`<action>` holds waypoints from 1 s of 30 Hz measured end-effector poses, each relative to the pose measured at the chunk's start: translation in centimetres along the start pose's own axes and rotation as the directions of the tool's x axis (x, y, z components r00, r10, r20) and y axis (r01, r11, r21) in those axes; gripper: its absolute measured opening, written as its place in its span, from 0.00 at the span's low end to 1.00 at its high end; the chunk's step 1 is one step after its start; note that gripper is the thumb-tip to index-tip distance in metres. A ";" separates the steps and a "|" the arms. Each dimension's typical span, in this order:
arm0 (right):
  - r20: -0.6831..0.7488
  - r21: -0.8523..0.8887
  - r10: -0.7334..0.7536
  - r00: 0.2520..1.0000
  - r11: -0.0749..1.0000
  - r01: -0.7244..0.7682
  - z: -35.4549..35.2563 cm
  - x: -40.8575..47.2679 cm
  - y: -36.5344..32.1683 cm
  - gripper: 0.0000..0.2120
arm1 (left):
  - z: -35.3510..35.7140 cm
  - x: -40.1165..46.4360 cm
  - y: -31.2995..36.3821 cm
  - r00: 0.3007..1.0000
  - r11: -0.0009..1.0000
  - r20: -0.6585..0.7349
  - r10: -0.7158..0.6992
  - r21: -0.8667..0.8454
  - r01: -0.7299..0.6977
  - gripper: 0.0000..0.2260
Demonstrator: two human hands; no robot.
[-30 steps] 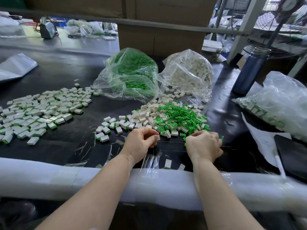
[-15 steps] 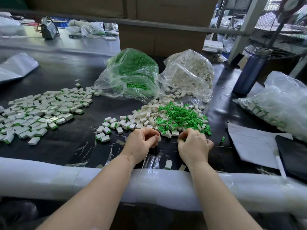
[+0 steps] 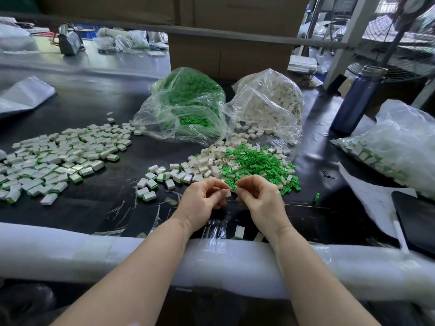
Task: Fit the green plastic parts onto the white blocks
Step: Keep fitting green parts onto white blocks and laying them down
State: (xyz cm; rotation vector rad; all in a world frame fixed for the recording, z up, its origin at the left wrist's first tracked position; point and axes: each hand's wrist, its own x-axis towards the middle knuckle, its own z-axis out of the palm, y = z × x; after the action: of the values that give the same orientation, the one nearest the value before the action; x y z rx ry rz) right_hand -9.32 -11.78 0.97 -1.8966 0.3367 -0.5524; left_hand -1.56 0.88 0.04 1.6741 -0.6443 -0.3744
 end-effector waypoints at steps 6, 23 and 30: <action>0.052 0.133 0.046 0.998 0.990 -0.053 -0.2 -0.2 -0.4 0.13 | 0.1 0.0 0.1 1.000 1.000 0.003 0.006 0.005 -0.006 0.08; 0.039 0.064 0.018 0.999 0.998 -0.021 -0.1 -0.1 -0.2 0.08 | -0.1 -0.1 0.1 1.000 0.999 0.004 0.027 0.033 -0.027 0.06; 0.086 0.082 0.031 0.996 0.996 -0.038 -0.1 -0.2 -0.3 0.05 | -0.2 -0.2 0.3 1.000 1.000 0.011 0.027 0.010 -0.027 0.07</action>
State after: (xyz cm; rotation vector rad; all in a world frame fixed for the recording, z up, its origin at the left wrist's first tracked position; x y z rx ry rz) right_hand -9.56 -11.63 1.25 -1.8247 0.2858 -0.4546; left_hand -1.66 1.09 0.35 1.6725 -0.6772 -0.3610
